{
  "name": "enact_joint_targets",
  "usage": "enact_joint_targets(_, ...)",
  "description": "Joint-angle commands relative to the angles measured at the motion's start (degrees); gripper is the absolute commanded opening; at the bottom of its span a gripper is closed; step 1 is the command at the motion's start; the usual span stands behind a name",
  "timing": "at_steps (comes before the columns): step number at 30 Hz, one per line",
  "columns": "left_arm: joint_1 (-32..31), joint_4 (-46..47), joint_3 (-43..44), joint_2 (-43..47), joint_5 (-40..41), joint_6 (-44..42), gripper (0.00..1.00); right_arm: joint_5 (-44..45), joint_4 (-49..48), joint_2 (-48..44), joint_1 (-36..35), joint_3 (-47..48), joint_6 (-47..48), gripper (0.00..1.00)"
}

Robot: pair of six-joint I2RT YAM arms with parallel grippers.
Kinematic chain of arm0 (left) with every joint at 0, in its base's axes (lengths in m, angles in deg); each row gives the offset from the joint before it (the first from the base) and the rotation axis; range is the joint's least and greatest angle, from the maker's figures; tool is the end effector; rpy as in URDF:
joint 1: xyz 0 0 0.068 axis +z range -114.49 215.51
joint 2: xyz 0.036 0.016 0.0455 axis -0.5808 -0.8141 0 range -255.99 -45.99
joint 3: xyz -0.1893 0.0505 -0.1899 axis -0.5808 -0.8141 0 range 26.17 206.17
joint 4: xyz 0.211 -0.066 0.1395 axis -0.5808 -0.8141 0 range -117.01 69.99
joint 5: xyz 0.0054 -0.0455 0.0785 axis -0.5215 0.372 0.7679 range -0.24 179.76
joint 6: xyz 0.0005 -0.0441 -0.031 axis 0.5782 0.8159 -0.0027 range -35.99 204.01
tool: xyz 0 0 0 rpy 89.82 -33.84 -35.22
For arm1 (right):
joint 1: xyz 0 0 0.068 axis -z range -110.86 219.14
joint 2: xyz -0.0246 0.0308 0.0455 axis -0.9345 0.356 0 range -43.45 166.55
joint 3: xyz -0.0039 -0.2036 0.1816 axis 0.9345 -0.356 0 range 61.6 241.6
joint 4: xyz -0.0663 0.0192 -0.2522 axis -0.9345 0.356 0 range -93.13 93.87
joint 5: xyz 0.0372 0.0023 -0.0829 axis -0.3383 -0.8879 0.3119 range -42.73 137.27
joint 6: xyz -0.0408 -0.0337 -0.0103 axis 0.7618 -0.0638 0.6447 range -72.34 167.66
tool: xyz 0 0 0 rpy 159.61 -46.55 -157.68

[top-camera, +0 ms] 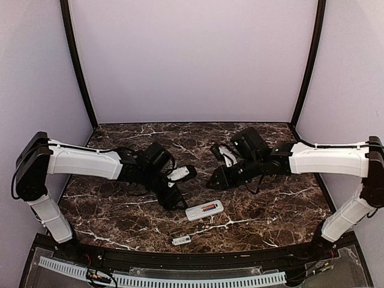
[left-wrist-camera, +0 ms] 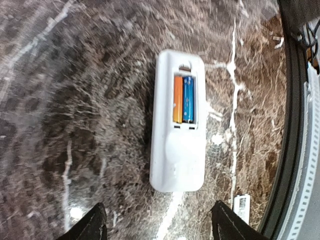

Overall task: Load the batteries into the remote control
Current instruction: Pick up the battery cover from the corner of the board.

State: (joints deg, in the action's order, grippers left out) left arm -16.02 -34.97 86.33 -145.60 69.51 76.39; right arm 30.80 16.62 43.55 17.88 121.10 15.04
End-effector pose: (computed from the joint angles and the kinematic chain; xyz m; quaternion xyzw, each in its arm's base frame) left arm 0.2105 -0.2847 0.1773 0.5093 0.7887 -0.2678 0.2165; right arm 0.1953 0.2595 0.2379 -0.2008 0.9009 0.3404 0.1792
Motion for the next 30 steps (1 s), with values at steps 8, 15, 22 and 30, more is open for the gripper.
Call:
enact_joint_targets(8, 4.4, -6.1, -5.8, 29.6, 12.0, 14.0, 0.80, 1.4, -10.0, 5.2, -17.1, 1.6, 34.1, 0.67)
enact_joint_targets(15, 4.6, -10.1, -10.7, 42.7, 17.4, 18.0, 0.85, 0.7, -6.6, 19.1, -24.5, 9.5, 49.0, 0.75)
enact_joint_targets(22, 4.5, -12.2, -15.1, 49.0, 18.3, 22.1, 0.85, 1.7, -4.5, 23.4, -24.5, 10.1, 53.5, 0.74)
enact_joint_targets(30, 4.5, -12.9, -17.1, 53.5, 18.3, 23.2, 0.85, 5.0, -2.9, 27.6, -24.5, 11.2, 53.5, 0.65)
